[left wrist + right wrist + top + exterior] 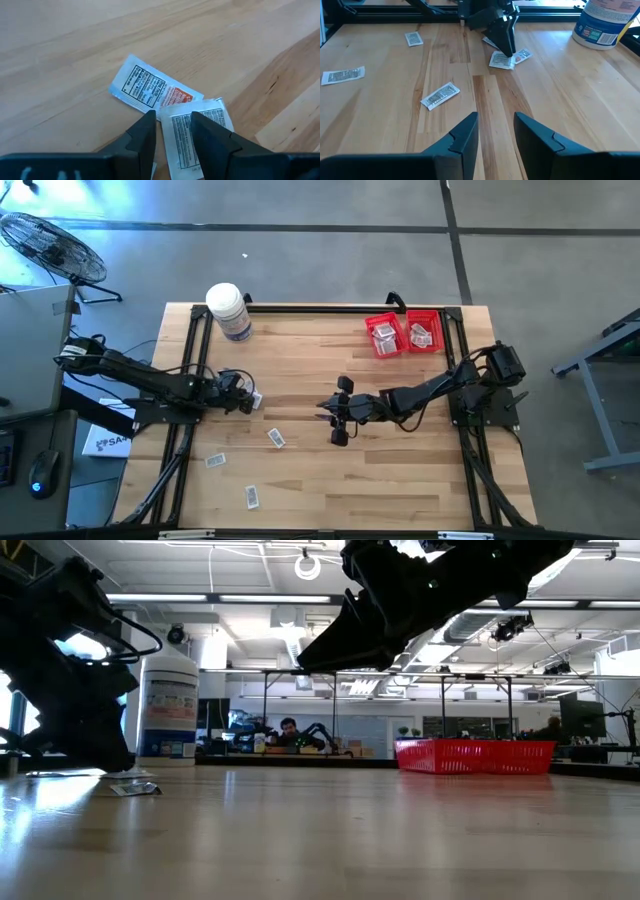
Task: Pick & Place First Aid Supplies
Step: Put the towelette pack into the left red bin
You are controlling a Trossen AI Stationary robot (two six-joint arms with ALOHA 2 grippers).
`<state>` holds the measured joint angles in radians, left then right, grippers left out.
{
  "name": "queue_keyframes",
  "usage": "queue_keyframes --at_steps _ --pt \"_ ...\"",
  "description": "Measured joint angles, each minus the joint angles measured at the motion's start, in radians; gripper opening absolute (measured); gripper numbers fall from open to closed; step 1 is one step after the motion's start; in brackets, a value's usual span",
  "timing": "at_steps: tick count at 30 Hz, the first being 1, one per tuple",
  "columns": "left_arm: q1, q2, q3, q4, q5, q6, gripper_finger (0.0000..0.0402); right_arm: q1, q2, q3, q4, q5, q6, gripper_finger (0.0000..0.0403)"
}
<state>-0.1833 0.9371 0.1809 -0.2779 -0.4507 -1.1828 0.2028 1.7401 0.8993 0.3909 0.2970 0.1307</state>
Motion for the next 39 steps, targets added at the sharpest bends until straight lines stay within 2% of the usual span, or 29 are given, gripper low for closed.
queue_keyframes --at_steps 15,25,39 --pt "0.001 0.002 -0.001 0.021 0.066 0.034 0.0122 0.0 0.0 0.0 -0.013 0.0 0.0 0.0119" --pt "0.001 0.002 0.0 0.006 0.128 0.212 0.0122 0.0 0.0 0.0 -0.019 0.0 -0.007 0.0119" --pt "0.0 0.002 -0.001 -0.002 0.146 0.266 0.0119 0.0 0.0 0.0 -0.025 0.0 -0.008 0.0119"
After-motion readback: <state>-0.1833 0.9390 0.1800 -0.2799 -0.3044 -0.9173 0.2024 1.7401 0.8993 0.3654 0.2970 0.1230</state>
